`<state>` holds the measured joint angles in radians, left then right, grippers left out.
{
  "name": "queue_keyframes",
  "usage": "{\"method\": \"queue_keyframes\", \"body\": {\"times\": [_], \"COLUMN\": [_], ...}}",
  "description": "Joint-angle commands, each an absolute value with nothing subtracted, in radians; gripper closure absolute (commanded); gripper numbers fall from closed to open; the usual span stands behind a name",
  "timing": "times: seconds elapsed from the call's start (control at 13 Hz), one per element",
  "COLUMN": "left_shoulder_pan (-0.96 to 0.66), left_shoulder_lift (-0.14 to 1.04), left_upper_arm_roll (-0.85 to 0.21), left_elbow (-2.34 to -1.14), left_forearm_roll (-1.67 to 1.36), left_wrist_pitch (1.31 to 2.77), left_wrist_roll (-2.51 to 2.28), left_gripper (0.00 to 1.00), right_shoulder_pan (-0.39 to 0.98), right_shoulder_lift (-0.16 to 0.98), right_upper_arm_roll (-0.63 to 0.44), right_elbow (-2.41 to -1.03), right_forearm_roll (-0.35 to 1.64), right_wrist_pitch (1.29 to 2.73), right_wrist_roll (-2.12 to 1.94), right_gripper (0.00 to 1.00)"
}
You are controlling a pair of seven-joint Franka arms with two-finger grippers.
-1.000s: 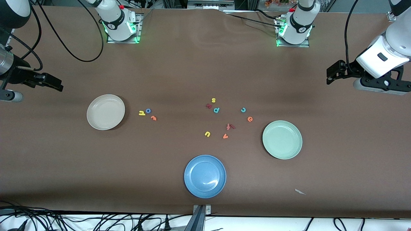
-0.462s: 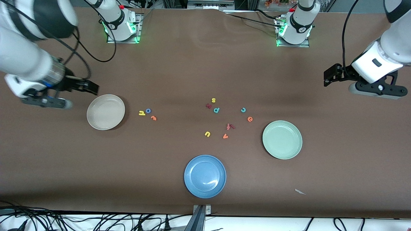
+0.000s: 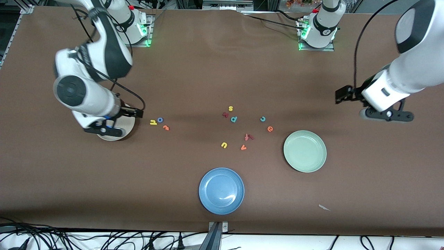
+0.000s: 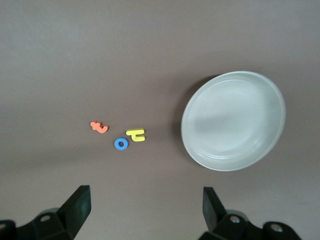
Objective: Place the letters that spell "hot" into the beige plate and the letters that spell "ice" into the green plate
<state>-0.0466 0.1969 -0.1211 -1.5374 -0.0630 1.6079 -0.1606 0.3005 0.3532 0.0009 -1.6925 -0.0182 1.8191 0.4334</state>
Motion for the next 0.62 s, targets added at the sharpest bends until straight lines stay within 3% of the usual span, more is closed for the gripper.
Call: {"method": "queue_keyframes", "body": {"times": [0.0,0.54], "left_shoulder_pan": [-0.089,-0.251], "left_shoulder_lift": [0.256,0.452], "left_upper_arm_roll": [-0.118,-0.117], "left_elbow": [-1.505,-1.503], "left_forearm_roll": [-0.090,-0.081], "left_wrist_pitch": [1.653,1.917], "left_wrist_roll": [-0.335,-0.891], "left_gripper": [0.00,0.00], "right_shoulder_pan": [0.308,0.310], "right_shoulder_lift": [0.396,0.419], "right_upper_arm_roll": [0.029,0.069], "right_elbow": [-1.726,-1.899], "right_forearm_roll": [0.008,0.009], "right_wrist_pitch": [1.864,2.043], "right_wrist_roll": [0.446,0.443], "right_gripper": [0.01,0.01]}}
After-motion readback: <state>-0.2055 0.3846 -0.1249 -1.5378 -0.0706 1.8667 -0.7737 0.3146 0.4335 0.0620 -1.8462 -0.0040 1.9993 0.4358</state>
